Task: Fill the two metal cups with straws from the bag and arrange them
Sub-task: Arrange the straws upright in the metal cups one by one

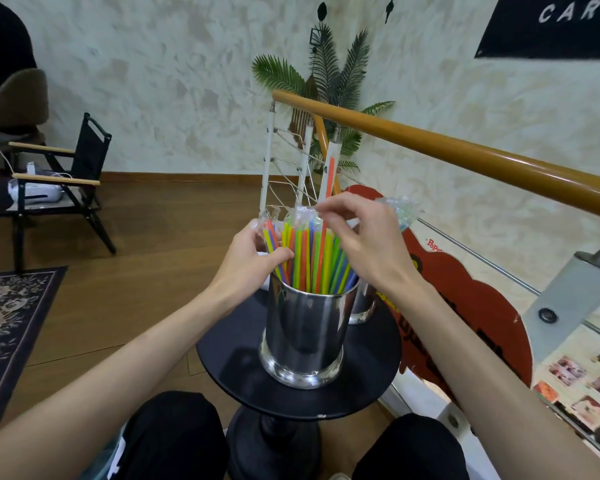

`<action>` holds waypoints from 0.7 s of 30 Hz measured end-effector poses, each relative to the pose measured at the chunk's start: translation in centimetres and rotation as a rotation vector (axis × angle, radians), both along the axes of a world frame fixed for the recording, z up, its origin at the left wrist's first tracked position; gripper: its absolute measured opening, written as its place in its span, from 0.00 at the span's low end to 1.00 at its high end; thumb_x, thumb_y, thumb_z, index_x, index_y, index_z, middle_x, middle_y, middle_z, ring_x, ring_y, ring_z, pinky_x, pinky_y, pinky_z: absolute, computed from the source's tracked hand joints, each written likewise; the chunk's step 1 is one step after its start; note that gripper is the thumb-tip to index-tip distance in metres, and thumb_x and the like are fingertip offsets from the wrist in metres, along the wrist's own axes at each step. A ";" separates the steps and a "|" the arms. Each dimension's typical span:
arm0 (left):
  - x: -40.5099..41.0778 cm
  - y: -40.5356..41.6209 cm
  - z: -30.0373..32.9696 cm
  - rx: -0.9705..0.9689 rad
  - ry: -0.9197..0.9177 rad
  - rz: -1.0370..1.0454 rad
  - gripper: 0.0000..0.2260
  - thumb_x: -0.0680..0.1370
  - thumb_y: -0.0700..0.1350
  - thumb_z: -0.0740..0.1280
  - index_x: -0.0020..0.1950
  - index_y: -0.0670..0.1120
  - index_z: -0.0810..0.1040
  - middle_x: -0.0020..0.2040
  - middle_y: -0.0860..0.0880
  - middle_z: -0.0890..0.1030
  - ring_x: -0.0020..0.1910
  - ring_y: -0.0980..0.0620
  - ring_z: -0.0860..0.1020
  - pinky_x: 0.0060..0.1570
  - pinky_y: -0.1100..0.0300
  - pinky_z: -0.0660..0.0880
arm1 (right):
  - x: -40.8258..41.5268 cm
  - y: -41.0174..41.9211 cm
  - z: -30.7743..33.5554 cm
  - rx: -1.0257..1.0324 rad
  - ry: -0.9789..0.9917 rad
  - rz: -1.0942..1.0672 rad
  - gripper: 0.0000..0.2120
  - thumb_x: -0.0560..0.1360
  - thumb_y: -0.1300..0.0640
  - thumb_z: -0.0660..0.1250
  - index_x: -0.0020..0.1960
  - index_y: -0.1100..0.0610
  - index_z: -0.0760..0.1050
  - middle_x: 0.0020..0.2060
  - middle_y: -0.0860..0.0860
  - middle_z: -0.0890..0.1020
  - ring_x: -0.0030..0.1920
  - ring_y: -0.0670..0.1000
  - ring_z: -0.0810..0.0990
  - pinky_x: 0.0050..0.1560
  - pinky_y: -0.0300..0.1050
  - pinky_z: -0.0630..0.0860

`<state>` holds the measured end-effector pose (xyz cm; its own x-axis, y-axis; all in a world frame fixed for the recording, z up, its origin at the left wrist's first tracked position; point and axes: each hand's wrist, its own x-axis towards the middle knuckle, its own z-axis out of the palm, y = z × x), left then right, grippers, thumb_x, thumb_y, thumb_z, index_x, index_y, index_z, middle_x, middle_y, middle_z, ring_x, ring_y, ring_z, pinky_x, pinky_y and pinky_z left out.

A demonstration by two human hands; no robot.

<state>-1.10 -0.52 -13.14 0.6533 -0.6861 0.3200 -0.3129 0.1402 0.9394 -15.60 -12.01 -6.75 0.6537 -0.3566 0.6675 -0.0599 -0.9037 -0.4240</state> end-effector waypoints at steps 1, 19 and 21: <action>0.0 0.0 0.0 -0.001 0.002 -0.002 0.09 0.77 0.39 0.73 0.52 0.48 0.77 0.48 0.52 0.85 0.48 0.60 0.83 0.47 0.67 0.78 | 0.0 -0.2 0.4 -0.008 -0.005 -0.003 0.10 0.81 0.63 0.67 0.58 0.56 0.83 0.49 0.42 0.83 0.48 0.35 0.79 0.48 0.26 0.72; -0.2 0.5 0.4 0.021 -0.091 0.024 0.08 0.76 0.36 0.73 0.44 0.49 0.81 0.42 0.56 0.83 0.43 0.61 0.81 0.47 0.68 0.75 | 0.0 1.0 1.9 0.214 -0.195 0.020 0.13 0.82 0.52 0.66 0.46 0.60 0.84 0.34 0.50 0.84 0.29 0.46 0.79 0.34 0.41 0.76; -0.3 0.5 0.4 0.017 -0.087 0.024 0.08 0.76 0.37 0.73 0.45 0.50 0.81 0.43 0.55 0.83 0.45 0.58 0.82 0.48 0.65 0.77 | 0.2 1.6 0.8 0.185 -0.087 -0.010 0.17 0.82 0.50 0.66 0.41 0.60 0.82 0.32 0.51 0.83 0.31 0.50 0.79 0.37 0.46 0.77</action>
